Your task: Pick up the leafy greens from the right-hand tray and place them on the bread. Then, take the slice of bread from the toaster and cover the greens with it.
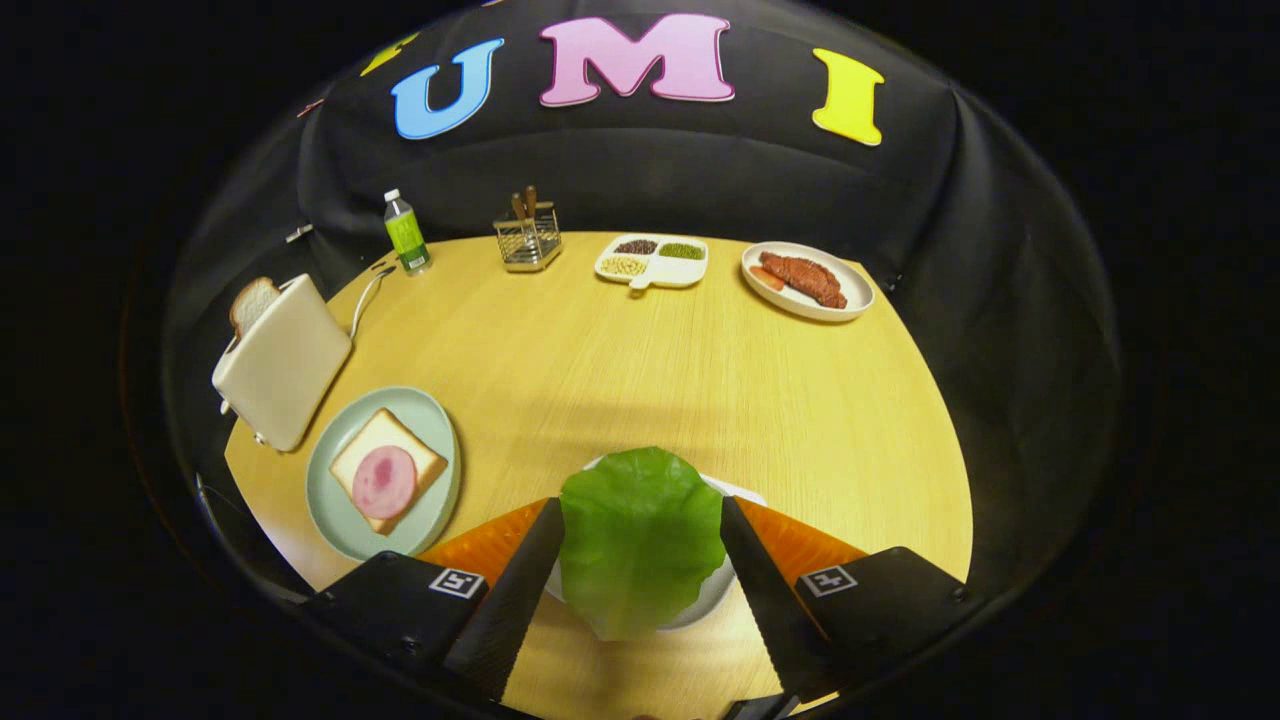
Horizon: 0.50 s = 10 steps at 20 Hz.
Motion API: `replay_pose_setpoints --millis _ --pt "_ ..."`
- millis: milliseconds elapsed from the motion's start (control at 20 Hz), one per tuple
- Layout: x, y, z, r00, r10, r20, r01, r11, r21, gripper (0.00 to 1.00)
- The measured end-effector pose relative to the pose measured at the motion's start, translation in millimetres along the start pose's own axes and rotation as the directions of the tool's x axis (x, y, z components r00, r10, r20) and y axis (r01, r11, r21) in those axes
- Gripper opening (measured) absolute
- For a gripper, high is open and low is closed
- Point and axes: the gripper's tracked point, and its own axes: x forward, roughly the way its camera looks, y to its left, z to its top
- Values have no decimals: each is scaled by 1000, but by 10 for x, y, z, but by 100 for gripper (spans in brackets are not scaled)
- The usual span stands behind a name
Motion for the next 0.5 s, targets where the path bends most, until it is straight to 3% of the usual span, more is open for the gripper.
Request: replay_pose_setpoints --millis 300,500 --pt "311 -33 -405 993 24 -119 -26 1000 -10 96" --pt "335 -35 -425 992 30 -122 -35 999 -42 84"
